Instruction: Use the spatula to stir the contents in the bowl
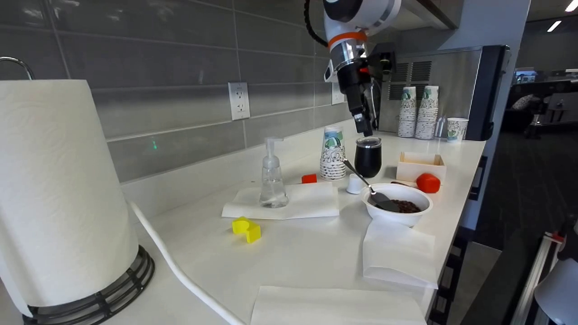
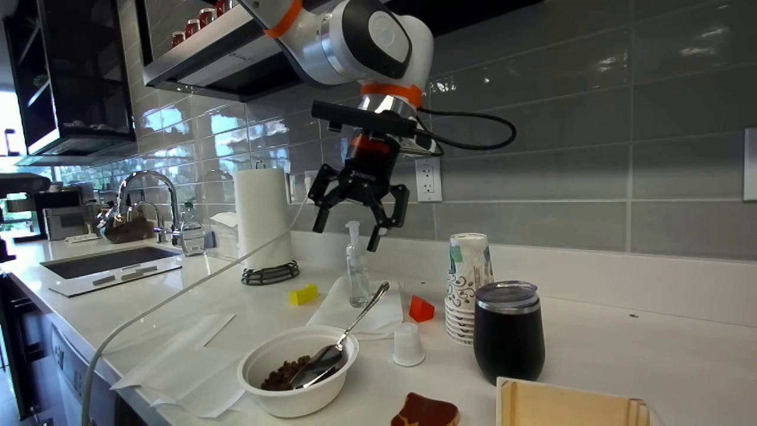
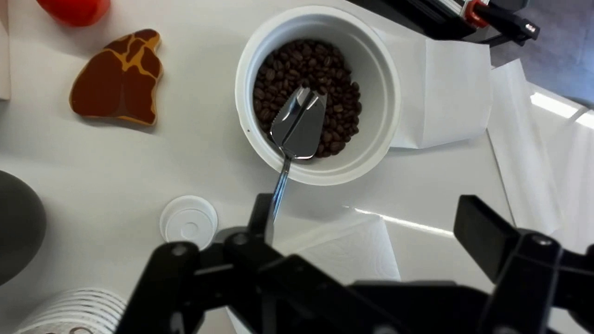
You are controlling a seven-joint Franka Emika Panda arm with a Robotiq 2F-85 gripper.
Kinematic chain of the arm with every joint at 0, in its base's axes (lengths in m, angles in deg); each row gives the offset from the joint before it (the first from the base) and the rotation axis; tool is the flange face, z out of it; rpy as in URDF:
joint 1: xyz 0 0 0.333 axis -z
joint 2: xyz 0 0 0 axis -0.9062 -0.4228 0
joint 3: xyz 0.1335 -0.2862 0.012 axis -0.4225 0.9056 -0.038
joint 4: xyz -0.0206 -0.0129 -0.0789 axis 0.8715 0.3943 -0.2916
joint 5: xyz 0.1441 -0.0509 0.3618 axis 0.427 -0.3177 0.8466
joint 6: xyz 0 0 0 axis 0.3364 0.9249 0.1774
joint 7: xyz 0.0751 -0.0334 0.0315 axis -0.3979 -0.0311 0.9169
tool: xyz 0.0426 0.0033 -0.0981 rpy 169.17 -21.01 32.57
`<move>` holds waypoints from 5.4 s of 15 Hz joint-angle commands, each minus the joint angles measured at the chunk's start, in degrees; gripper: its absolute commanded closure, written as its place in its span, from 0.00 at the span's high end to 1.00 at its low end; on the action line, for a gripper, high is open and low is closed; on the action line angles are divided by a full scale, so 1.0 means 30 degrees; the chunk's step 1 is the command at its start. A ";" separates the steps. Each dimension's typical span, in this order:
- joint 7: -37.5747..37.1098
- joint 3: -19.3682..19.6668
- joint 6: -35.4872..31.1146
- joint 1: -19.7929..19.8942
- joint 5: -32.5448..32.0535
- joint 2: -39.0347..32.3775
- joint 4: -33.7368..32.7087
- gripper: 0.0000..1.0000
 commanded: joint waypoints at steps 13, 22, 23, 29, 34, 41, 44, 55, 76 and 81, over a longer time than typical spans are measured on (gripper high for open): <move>0.4524 0.0750 0.0403 0.1946 0.4975 -0.4400 -0.1776 1.00; 0.4586 0.0482 0.0148 0.2428 0.5691 -0.5837 -0.2407 1.00; 0.4613 0.0446 0.0130 0.2455 0.5711 -0.5931 -0.2441 1.00; 0.4559 0.0271 0.0006 0.2582 0.5738 -0.6188 -0.2468 1.00; 0.4517 0.0103 -0.0189 0.2592 0.5827 -0.6433 -0.2447 1.00; 0.4742 0.0078 -0.0542 0.2769 0.6221 -0.6372 -0.2326 0.74; 0.4868 0.0107 -0.0690 0.2920 0.6278 -0.6437 -0.2263 0.50; 0.5175 0.0107 -0.0850 0.3219 0.6387 -0.6554 -0.2173 0.00; 0.6011 -0.0569 -0.1903 0.2926 0.6156 -0.6763 -0.1773 1.00; 0.6286 -0.0757 -0.1999 0.2751 0.6112 -0.6803 -0.1529 1.00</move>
